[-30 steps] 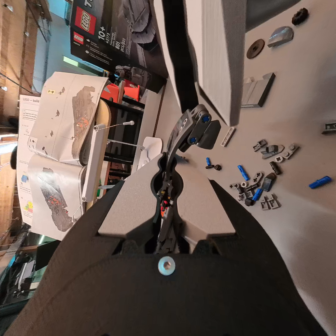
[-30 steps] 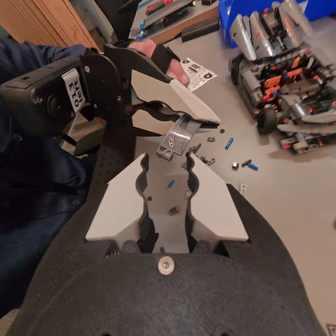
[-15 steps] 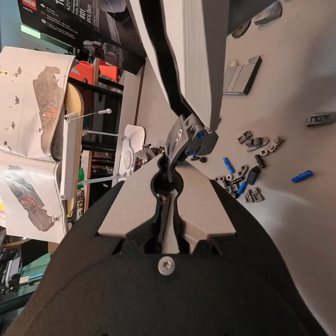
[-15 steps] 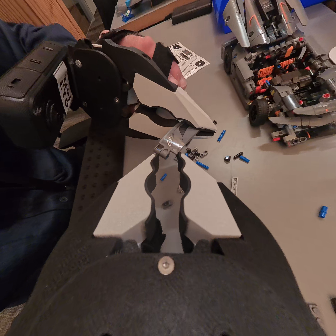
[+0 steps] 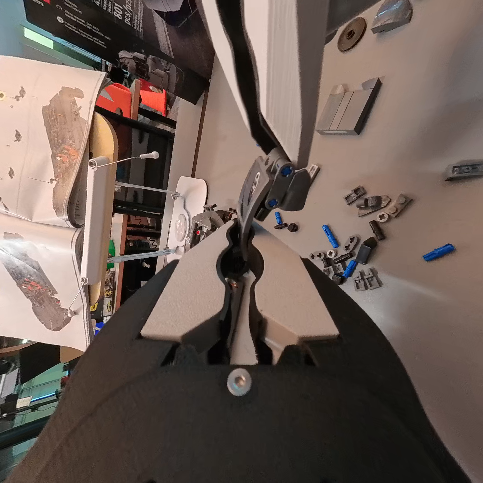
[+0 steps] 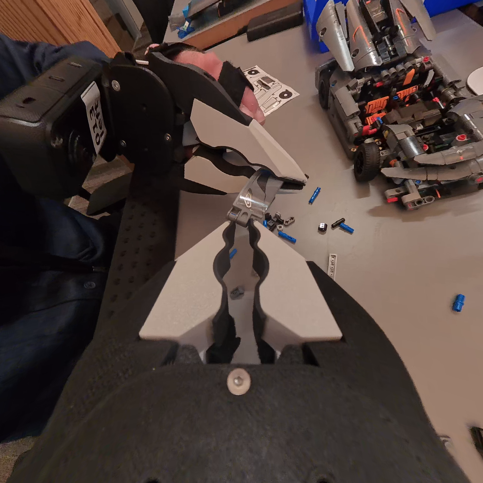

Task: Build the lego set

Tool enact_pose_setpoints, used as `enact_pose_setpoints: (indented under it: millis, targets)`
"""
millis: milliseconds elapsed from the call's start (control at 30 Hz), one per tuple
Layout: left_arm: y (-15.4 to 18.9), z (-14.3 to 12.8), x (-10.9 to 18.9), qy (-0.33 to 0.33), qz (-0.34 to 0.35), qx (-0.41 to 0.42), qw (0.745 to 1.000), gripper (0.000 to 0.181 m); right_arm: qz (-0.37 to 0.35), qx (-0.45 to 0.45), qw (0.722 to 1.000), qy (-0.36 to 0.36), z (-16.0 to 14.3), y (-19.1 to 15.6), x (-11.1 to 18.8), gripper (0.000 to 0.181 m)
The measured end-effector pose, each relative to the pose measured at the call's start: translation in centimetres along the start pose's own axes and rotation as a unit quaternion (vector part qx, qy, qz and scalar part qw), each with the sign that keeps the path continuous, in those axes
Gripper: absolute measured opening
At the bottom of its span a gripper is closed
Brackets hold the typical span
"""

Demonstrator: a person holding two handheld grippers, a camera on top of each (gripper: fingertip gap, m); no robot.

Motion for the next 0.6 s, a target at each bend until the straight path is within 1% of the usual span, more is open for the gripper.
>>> enact_pose_setpoints:
  millis: [33, 100, 200, 300, 367, 433, 533, 600]
  targets:
    - [0.0, -0.1, 0.0, -0.004, -0.001, 0.004, 1.0, 0.0, 0.002, -0.007, 1.0, 0.004, 0.1, 0.0, 0.1, 0.009]
    - [0.0, -0.4, -0.2, -0.022, -0.001, 0.004, 1.0, 0.0, 0.013, -0.03, 0.999, 0.0, 0.2, -0.2, 0.1, 0.022]
    - [0.1, -0.7, -0.6, -0.032, -0.018, 0.029, 0.999, 0.0, 0.02, -0.045, 0.998, -0.032, -0.6, -0.3, -0.7, 0.038]
    - [-0.1, -0.9, -0.6, -0.036, -0.02, 0.044, 0.998, 0.0, 0.015, -0.059, 0.997, -0.044, -1.0, -0.4, -1.5, 0.041]
    - [-0.2, -0.9, -0.6, -0.035, -0.017, 0.044, 0.998, 0.0, 0.008, -0.063, 0.998, -0.019, -0.6, -0.2, -1.4, 0.034]
    - [0.1, -0.6, -0.7, -0.035, -0.021, 0.042, 0.998, 0.0, 0.018, -0.065, 0.998, -0.013, -0.3, -0.3, -1.3, 0.028]
    - [0.4, 0.0, -0.8, -0.031, -0.029, 0.04, 0.998, 0.0, 0.005, -0.03, 0.999, -0.019, -0.4, -0.7, -1.4, 0.007]
    - [0.5, 0.0, -0.8, -0.028, -0.031, 0.042, 0.998, 0.0, 0.004, -0.028, 1.0, -0.013, -0.2, -0.6, -1.1, 0.007]
Point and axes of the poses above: each gripper's, where its closed fingertips meet, x back along the fingers, z out of its top, y = z × x across the jaws, the point moved 7 cm from there along x, back along the fingers, and after that the axes turned 13 degrees about -z, right-handed, at the moved point
